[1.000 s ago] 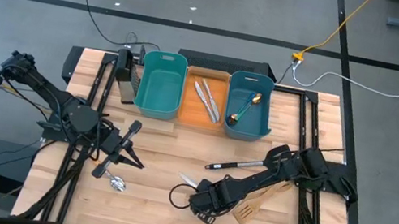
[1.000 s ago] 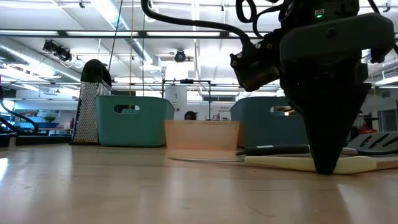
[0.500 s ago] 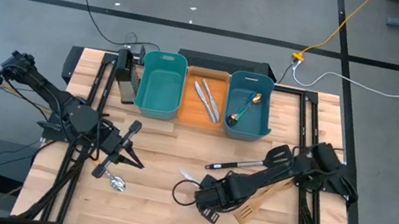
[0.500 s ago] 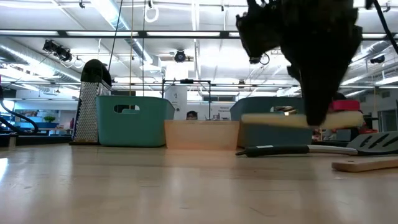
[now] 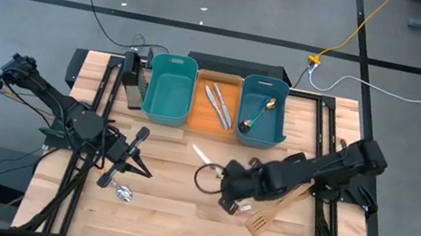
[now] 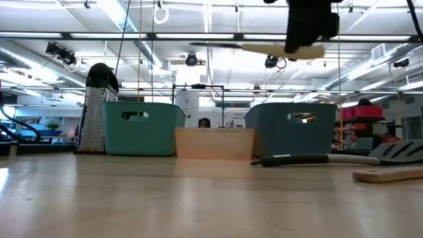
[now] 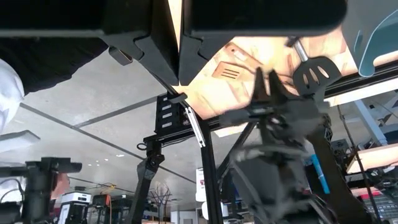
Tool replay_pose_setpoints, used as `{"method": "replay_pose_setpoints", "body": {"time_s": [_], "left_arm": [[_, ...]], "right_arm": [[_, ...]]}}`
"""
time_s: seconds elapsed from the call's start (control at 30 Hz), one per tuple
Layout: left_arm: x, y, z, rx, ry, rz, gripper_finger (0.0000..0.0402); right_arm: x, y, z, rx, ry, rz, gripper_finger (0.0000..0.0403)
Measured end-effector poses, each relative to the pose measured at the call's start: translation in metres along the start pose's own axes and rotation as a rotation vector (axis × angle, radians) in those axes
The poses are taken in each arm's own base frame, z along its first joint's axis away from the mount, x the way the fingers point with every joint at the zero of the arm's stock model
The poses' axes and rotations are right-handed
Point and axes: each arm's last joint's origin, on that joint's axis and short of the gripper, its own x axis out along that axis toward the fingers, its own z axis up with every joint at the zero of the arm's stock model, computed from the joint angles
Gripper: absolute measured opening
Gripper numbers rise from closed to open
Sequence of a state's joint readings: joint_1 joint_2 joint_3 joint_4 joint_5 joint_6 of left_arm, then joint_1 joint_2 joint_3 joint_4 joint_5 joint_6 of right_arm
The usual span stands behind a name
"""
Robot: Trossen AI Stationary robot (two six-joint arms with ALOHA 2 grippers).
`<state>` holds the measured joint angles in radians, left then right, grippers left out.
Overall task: Pick & Place Kitchen Items
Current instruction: Put the light brown table knife into the orange bin
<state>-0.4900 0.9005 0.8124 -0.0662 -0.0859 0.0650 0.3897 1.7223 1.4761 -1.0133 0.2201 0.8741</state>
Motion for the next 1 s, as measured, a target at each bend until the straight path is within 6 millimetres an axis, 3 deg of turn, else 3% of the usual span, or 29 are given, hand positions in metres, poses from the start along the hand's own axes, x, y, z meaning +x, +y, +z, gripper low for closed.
{"method": "replay_pose_setpoints", "body": {"time_s": [0.27, 0.5, 1.0], "left_arm": [[0.0, 0.0, 0.0, 0.0, 0.0, 0.0, 0.0018], [0.0, 0.0, 0.0, 0.0, 0.0, 0.0, 0.0018], [0.0, 0.0, 0.0, 0.0, 0.0, 0.0, 0.0018]], "right_arm": [[-0.017, -0.025, 0.02, 0.017, -0.074, -0.009, 0.0078], [-0.013, -0.047, 0.041, 0.038, -0.082, -0.034, 0.0078], [-0.003, -0.115, 0.096, 0.098, -0.138, -0.006, 0.0078]]}}
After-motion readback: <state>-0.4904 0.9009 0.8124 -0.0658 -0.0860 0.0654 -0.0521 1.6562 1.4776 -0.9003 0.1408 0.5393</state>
